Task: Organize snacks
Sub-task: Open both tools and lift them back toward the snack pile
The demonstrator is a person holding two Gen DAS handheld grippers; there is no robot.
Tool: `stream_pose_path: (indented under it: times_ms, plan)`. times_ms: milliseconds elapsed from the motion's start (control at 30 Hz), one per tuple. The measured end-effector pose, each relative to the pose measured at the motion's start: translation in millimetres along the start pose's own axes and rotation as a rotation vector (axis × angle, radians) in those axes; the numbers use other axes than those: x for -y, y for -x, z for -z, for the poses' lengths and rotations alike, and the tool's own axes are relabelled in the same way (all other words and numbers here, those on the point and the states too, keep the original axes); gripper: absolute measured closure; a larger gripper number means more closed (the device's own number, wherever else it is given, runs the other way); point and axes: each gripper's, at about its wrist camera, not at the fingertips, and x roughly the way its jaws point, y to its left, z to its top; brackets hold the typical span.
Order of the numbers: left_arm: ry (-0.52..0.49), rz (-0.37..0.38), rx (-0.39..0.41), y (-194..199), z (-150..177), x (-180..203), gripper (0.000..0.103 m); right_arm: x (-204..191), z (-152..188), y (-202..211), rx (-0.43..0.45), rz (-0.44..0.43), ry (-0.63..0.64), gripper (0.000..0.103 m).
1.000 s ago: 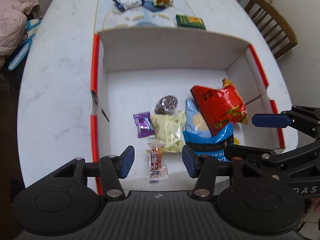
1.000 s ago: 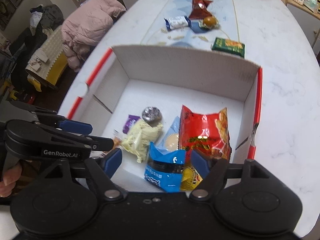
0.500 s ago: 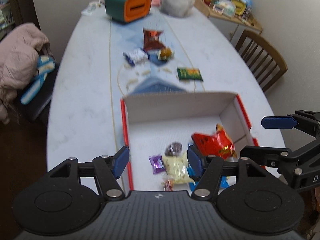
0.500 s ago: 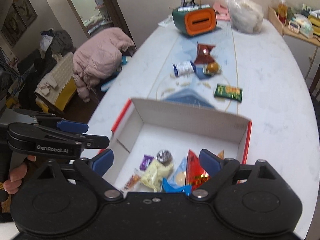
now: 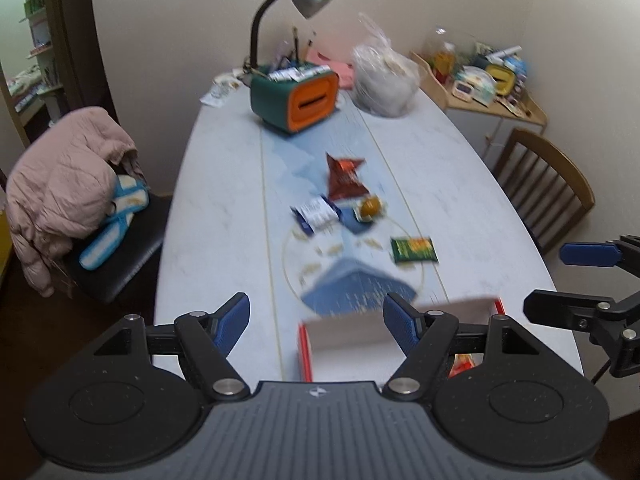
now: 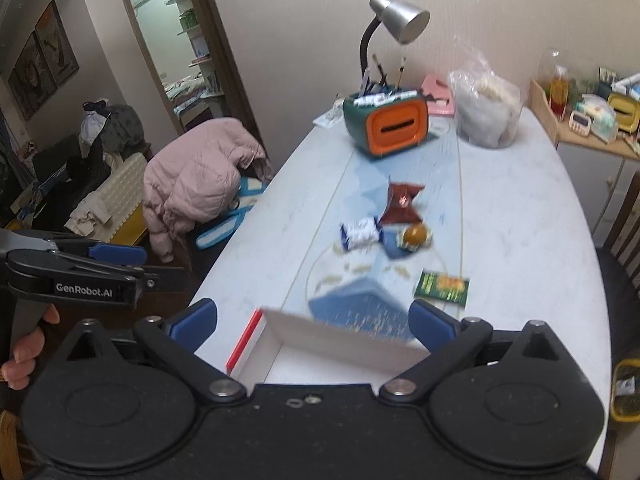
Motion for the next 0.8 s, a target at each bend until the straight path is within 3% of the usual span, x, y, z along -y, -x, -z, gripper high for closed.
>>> stream_pose_path:
  times_ms: [233, 367, 567, 800]
  plan:
    - [-0.02, -0.046, 0.046, -12.2, -59.2, 2.9, 0.03, 26.3, -52.6, -12.4, 0.041, 0.028, 0.029, 0.001]
    - [-0.037, -0.044, 0.03, -36.5, -85.2, 12.2, 0.03, 48.6, -73.3, -33.8, 0.009, 0.048, 0.054, 0.001]
    - [-0.052, -0.055, -0.03, -91.7, -111.8, 30.3, 0.03, 84.0, -83.3, -78.5, -0.092, 0.051, 0.099, 0.001]
    - [-0.085, -0.063, -0.07, -162.0, -136.8, 52.3, 0.03, 130.7, -86.0, -125.0, -0.137, 0.085, 0.102, 0.004]
